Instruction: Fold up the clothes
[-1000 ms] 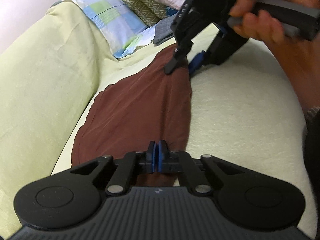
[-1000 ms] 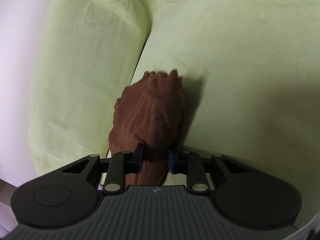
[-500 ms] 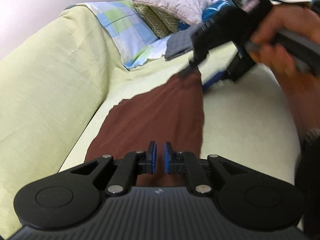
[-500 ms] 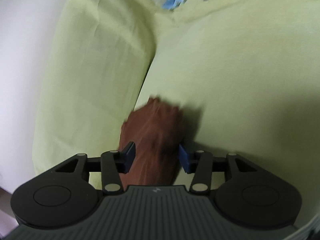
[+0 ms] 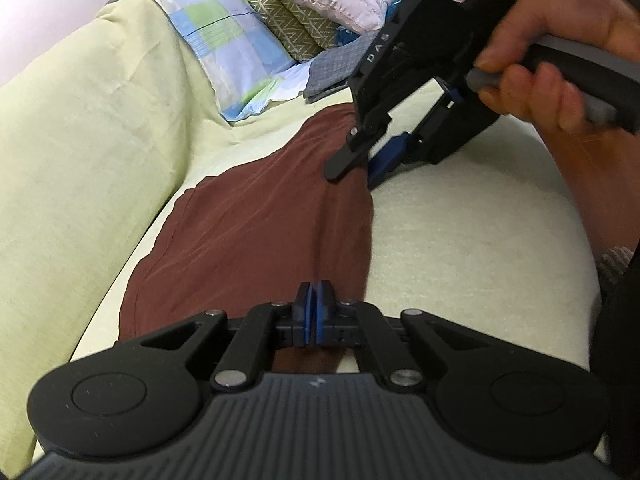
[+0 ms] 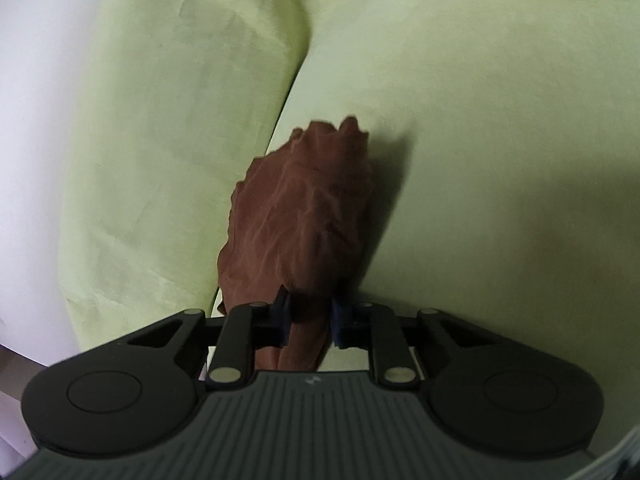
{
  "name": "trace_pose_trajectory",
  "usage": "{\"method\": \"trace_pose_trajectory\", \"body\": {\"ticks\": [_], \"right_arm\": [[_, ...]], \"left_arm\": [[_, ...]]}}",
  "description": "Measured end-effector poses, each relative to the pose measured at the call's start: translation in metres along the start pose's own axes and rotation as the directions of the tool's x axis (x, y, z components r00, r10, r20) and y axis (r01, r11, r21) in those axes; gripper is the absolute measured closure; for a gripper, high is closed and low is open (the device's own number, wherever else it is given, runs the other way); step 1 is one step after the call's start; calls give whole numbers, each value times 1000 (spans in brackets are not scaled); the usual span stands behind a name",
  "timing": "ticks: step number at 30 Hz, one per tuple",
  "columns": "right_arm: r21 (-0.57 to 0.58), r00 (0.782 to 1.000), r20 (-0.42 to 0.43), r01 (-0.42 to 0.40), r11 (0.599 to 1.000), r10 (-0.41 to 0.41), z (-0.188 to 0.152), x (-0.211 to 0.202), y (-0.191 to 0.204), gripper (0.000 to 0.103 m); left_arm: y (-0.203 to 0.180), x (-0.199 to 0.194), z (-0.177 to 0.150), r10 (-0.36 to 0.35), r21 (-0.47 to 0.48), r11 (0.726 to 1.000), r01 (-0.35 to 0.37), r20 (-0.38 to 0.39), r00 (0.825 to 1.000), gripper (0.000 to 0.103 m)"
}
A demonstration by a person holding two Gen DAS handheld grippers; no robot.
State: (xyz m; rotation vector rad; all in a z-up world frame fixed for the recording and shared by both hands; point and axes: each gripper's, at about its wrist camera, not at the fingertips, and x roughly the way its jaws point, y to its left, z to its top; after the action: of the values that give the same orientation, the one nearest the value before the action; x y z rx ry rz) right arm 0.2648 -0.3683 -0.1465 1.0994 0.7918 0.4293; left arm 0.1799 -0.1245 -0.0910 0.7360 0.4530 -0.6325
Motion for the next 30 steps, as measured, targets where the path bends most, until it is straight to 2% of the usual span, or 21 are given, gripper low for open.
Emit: {"method": "trace_pose_trajectory", "body": {"ticks": [9,11,15,24,30], "right_arm": [[31,1000,-11,-5,1000,5,7,-6,-4,87],[39,1000,12,0,999,0,9,-11,-8,87],[48,992,119,40,998,-45,25,-28,-12,86],[59,988,145,41,997,-49,32,-31,-17,87],[71,986,158,43,997,-54,34,-31,-20,87]], "left_arm": [[2,1,-1,-6,1,1000,6,12,1000,103],[3,1,-1,-13,0,1000,13,9,1000,103],[1,1,0,-10,17,1000,10,6,1000,103],[-2,1,6,-5,63,998,6,-23,1000,103],[-3,-1,8,-9,62,998,11,-34,999,103]]}}
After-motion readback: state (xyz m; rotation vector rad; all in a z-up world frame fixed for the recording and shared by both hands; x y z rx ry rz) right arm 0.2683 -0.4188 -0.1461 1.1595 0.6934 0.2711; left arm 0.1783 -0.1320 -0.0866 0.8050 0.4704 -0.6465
